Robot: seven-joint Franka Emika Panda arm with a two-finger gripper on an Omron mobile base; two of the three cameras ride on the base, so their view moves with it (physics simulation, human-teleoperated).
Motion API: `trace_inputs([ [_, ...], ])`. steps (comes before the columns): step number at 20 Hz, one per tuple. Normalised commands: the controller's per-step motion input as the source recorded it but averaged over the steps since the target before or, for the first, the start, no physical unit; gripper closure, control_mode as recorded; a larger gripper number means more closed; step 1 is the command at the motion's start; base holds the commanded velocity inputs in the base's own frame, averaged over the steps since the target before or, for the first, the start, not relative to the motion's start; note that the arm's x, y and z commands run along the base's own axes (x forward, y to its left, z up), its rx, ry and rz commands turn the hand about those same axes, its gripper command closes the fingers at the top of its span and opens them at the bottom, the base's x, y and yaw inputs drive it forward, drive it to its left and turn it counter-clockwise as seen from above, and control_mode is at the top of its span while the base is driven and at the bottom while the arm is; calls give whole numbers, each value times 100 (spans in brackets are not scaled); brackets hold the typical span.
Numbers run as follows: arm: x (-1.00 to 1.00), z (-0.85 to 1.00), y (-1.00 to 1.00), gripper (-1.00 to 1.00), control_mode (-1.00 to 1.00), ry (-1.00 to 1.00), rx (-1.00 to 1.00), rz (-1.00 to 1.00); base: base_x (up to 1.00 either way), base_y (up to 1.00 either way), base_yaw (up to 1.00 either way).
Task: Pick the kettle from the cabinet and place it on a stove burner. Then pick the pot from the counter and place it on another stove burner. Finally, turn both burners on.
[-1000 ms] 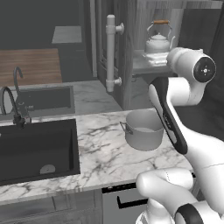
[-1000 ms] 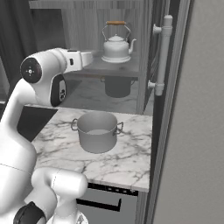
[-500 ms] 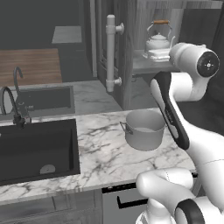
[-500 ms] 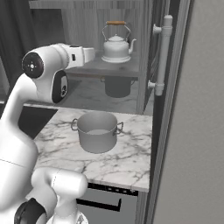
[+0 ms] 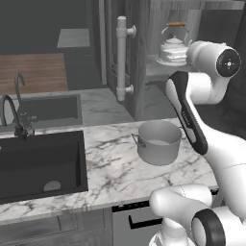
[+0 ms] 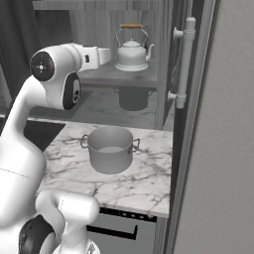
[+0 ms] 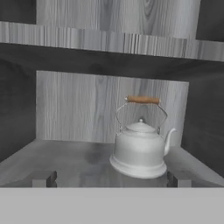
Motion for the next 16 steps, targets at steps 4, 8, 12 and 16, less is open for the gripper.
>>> trace_inputs([
  [4, 29, 5, 0, -100, -100, 0, 0, 0, 0, 0, 0],
  [8, 24, 0, 0, -100, -100, 1, 0, 0, 0, 0, 0],
  [12, 14, -3, -4, -100, -100, -1, 0, 0, 0, 0, 0],
  [16, 35, -8, 0, -100, -100, 0, 0, 0, 0, 0, 0],
])
